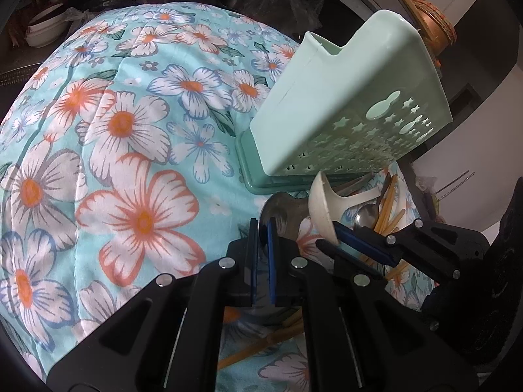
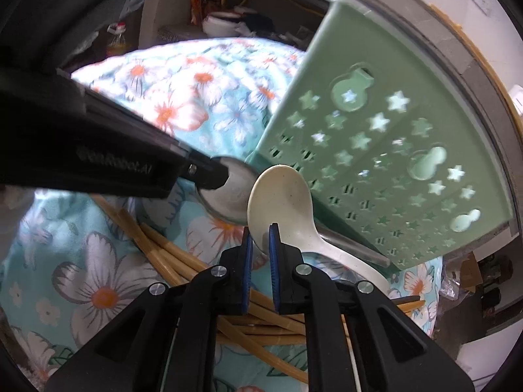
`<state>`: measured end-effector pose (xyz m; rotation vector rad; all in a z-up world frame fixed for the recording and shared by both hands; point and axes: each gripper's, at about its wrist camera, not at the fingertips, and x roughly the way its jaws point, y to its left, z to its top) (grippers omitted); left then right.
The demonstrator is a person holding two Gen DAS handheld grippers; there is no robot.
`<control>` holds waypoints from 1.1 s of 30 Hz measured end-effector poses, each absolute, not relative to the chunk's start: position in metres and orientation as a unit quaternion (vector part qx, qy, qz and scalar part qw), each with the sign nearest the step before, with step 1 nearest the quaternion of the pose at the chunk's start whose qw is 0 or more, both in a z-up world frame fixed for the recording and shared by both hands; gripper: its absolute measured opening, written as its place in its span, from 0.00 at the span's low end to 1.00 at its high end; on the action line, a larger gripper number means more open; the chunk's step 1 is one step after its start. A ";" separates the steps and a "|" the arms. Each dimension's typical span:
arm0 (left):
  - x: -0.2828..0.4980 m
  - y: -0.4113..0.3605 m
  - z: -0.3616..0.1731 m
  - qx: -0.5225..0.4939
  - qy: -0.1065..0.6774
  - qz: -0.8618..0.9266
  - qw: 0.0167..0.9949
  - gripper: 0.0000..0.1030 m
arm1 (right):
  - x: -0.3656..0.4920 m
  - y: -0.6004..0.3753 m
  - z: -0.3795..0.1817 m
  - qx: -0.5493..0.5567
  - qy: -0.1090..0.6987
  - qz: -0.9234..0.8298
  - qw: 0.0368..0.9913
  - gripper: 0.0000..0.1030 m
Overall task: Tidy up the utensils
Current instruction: 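Lift the cream ladle with the right gripper and drop it into the green holder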
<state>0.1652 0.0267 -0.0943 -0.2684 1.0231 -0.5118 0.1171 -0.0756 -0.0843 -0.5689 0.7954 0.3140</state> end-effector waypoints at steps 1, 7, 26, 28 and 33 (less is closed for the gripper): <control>0.163 0.026 -0.093 -0.123 0.480 -0.239 0.835 0.04 | 0.115 -0.079 -0.078 -0.262 0.376 0.148 0.876 0.09; 0.132 0.015 -0.057 -0.036 0.391 -0.213 0.895 0.01 | 0.103 -0.116 -0.031 -0.180 0.341 0.133 0.913 0.05; 0.061 0.043 0.104 0.024 0.179 -0.224 0.958 0.01 | 0.056 -0.222 0.081 0.017 0.232 0.138 0.963 0.03; 0.060 0.050 0.117 0.034 0.168 -0.210 0.963 0.01 | 0.051 -0.231 0.095 0.023 0.214 0.138 0.967 0.03; 0.063 0.051 0.131 0.089 0.159 -0.173 0.968 0.01 | 0.050 -0.251 0.121 0.049 0.178 0.153 0.971 0.03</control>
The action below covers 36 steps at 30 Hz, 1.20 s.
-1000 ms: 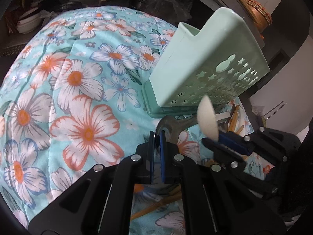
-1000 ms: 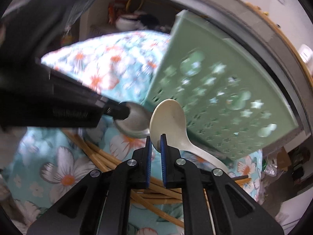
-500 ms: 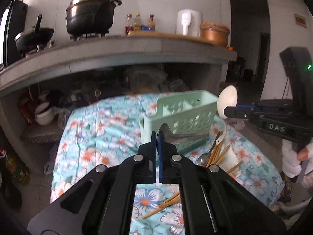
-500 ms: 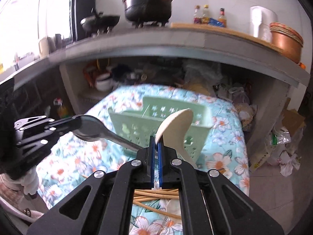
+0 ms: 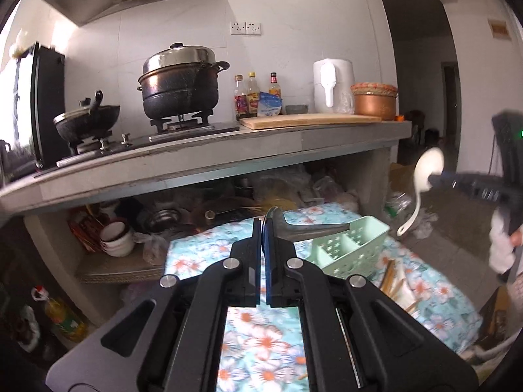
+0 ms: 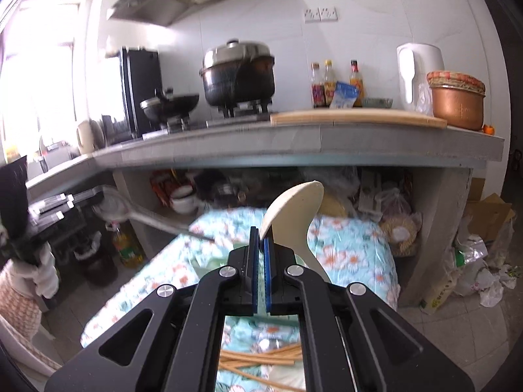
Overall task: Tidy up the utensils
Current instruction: 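Lift the cream ladle with the right gripper and drop it into the green holder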
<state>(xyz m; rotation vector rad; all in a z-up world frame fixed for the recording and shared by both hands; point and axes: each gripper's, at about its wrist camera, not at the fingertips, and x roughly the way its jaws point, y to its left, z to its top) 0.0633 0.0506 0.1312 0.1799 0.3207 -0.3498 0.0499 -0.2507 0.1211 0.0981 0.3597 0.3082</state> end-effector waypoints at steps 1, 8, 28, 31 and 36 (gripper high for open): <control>0.066 0.050 0.132 0.098 0.162 -0.169 0.967 0.01 | 0.052 -0.254 0.125 0.053 0.174 0.156 0.971 0.03; 0.092 0.036 0.118 0.153 0.204 -0.148 0.956 0.01 | 0.075 -0.263 0.144 0.088 0.159 0.204 0.962 0.03; 0.162 0.000 0.062 0.165 0.282 -0.155 0.932 0.02 | 0.178 -0.257 0.072 0.141 0.269 0.237 0.923 0.03; 0.166 -0.003 0.057 0.147 0.288 -0.170 0.931 0.03 | 0.186 -0.253 0.057 0.138 0.286 0.234 0.919 0.04; 0.172 0.000 0.050 0.107 0.299 -0.189 0.929 0.18 | 0.187 -0.247 0.047 0.125 0.304 0.227 0.917 0.07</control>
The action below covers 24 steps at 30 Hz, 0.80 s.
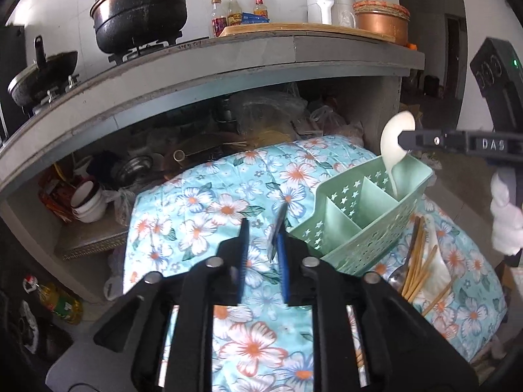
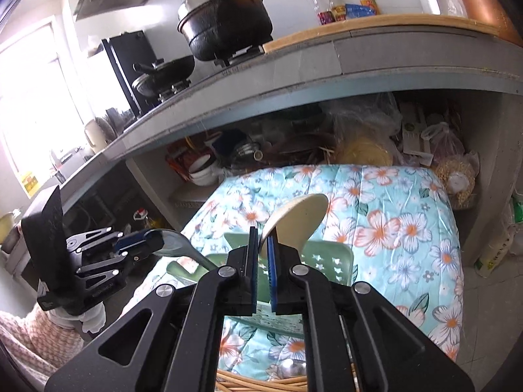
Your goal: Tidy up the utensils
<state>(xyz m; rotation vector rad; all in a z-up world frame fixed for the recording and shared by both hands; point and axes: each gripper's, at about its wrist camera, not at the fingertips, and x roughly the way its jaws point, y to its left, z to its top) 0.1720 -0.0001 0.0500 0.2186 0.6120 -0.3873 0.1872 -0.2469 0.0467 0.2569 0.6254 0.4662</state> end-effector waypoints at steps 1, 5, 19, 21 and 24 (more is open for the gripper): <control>0.173 0.002 0.049 0.094 0.301 -0.191 0.930 0.19 | 0.186 -0.246 0.047 0.121 0.304 0.222 0.919 0.10; 0.175 0.016 0.051 0.033 0.300 -0.200 0.932 0.33 | 0.179 -0.248 0.054 0.116 0.290 0.217 0.925 0.32; 0.132 0.029 0.064 -0.034 0.261 -0.239 0.935 0.63 | 0.112 -0.267 0.094 0.086 0.211 0.147 0.963 0.85; 0.126 0.026 0.057 -0.038 0.268 -0.255 0.928 0.63 | 0.099 -0.273 0.091 0.072 0.208 0.115 0.969 0.94; 0.118 0.021 0.043 -0.050 0.280 -0.276 0.918 0.63 | 0.084 -0.285 0.080 0.070 0.223 0.080 0.969 0.94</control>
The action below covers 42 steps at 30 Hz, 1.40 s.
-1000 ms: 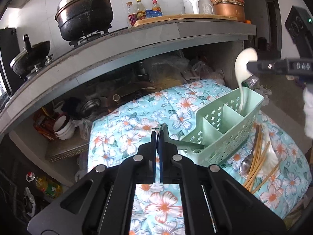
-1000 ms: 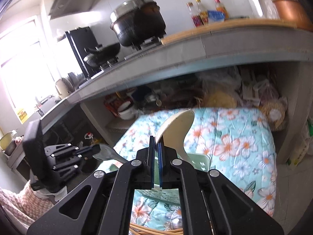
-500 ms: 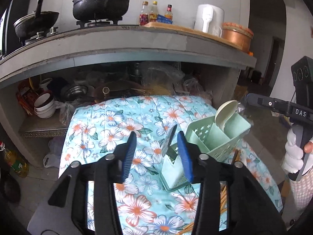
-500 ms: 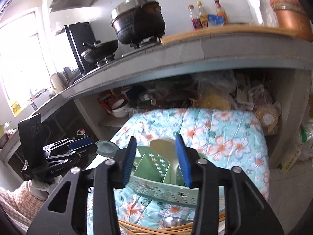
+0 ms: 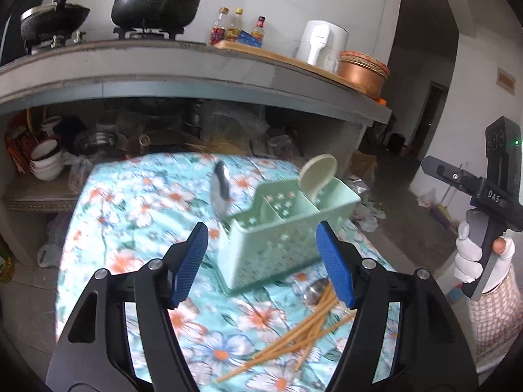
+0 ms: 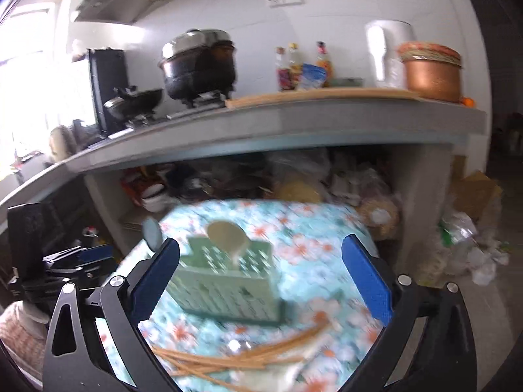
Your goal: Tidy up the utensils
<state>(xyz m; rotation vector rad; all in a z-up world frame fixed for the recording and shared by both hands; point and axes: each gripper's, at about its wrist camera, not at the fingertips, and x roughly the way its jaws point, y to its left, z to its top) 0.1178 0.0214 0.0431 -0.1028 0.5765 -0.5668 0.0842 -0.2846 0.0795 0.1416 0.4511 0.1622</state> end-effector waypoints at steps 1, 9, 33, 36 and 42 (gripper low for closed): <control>0.115 0.018 0.037 -0.052 0.285 -0.283 0.914 0.63 | 0.079 -0.290 0.075 0.076 0.230 0.073 0.968 0.94; 0.091 -0.038 -0.016 0.029 0.353 -0.352 0.867 0.55 | 0.048 -0.320 0.022 0.155 0.288 0.044 0.944 0.87; 0.130 -0.112 -0.096 0.142 0.444 -0.344 0.815 0.05 | 0.069 -0.324 -0.057 0.229 0.382 0.052 0.894 0.55; 0.126 -0.117 -0.099 0.151 0.450 -0.361 0.803 0.05 | 0.073 -0.324 -0.062 0.232 0.387 0.056 0.891 0.55; 0.122 -0.126 -0.104 0.145 0.459 -0.380 0.790 0.05 | 0.078 -0.323 -0.068 0.232 0.395 0.062 0.887 0.55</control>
